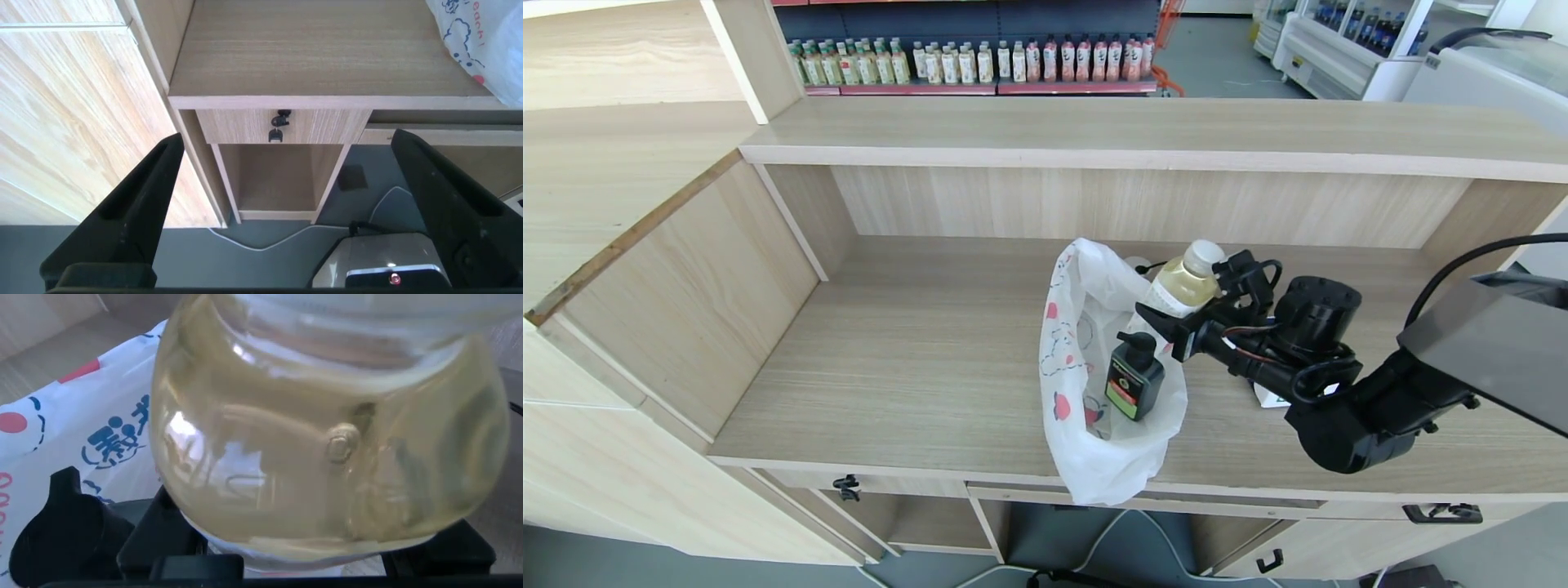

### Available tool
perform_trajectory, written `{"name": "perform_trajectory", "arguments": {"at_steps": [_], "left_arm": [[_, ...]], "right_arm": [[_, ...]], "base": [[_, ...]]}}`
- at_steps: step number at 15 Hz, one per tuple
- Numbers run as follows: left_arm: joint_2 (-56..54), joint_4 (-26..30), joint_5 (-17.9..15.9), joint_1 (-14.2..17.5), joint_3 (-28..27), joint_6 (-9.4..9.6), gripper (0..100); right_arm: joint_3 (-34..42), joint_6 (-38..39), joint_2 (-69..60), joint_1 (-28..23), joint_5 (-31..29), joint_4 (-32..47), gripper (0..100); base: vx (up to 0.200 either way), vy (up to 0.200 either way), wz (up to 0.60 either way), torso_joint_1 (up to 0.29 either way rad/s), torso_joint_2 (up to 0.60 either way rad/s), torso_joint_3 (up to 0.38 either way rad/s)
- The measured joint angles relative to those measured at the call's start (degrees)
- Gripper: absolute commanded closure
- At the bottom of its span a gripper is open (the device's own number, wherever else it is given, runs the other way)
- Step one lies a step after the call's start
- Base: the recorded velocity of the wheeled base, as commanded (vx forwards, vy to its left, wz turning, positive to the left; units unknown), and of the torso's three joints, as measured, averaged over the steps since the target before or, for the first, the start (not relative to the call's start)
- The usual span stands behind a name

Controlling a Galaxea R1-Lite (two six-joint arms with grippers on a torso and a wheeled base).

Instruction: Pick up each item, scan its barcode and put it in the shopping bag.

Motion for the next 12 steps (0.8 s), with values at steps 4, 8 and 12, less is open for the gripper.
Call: {"name": "perform_trajectory", "arguments": {"at_steps": [4, 8, 12], "left_arm": [[0.0, 0.0, 0.0, 0.0, 0.0, 0.0, 0], [0.0, 0.0, 0.0, 0.0, 0.0, 0.0, 0], [0.0, 0.0, 0.0, 0.0, 0.0, 0.0, 0]], "right_arm": [[-3.4, -3.0, 3.0, 0.3, 0.1, -0.1, 100], [-6.4, -3.5, 5.6, 0.3, 0.1, 0.0, 100], [-7.7, -3.7, 7.3, 0.4, 0.1, 0.0, 100]], "base": [[0.0, 0.0, 0.0, 0.0, 0.0, 0.0], [0.0, 0.0, 0.0, 0.0, 0.0, 0.0], [0.0, 0.0, 0.0, 0.0, 0.0, 0.0]]}}
